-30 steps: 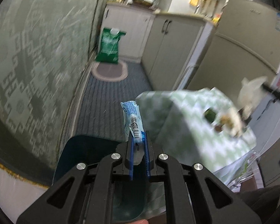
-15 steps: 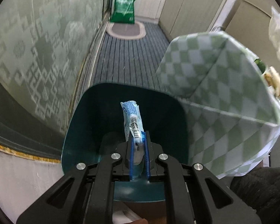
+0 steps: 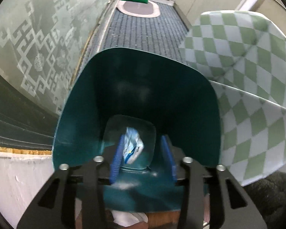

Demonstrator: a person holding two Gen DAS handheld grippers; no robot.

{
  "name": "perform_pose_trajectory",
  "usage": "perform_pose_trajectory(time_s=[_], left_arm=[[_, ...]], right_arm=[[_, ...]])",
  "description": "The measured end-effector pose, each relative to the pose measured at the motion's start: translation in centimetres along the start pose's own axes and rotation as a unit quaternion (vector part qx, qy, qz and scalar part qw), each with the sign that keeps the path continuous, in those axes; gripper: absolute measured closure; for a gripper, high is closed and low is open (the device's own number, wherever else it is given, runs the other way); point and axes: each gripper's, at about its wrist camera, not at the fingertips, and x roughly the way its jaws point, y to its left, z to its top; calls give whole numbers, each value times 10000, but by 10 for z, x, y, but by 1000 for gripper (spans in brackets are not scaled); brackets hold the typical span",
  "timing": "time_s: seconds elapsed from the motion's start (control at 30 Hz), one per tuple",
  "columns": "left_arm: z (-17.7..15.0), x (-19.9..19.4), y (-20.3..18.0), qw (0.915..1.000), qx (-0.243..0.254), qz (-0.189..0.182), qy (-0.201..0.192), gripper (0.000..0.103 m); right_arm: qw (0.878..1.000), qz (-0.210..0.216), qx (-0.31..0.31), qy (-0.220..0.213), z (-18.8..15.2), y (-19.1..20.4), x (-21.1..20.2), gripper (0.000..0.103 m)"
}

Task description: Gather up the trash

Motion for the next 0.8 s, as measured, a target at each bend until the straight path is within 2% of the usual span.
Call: perform_pose_trajectory(time_s=[0.03,0.17,0.23,0.43,0.57,0.8], left_arm=[[2,-1,3,10000,-58,24,-69,46],[14,-17,12,9986,-207,-33,-490,44],[23,-33,13,9964,-240,-65,-816,38],[45,-74,13,9871,-319,-226,-1550,36],[55,-102,5,9801,-254,-342,-1939,34],[66,-134,-5,9698,-201,-518,-2376,30]], right_arm=[[10000,6,-9,68,-2,3,5,103],[9990,45,-26,433,-15,14,32,103],[9980,106,-8,618,-23,19,46,103],[9942,142,-23,1069,-44,30,77,103],[9915,115,-69,1296,-57,37,92,103],[9883,124,-107,1516,-71,45,105,103]])
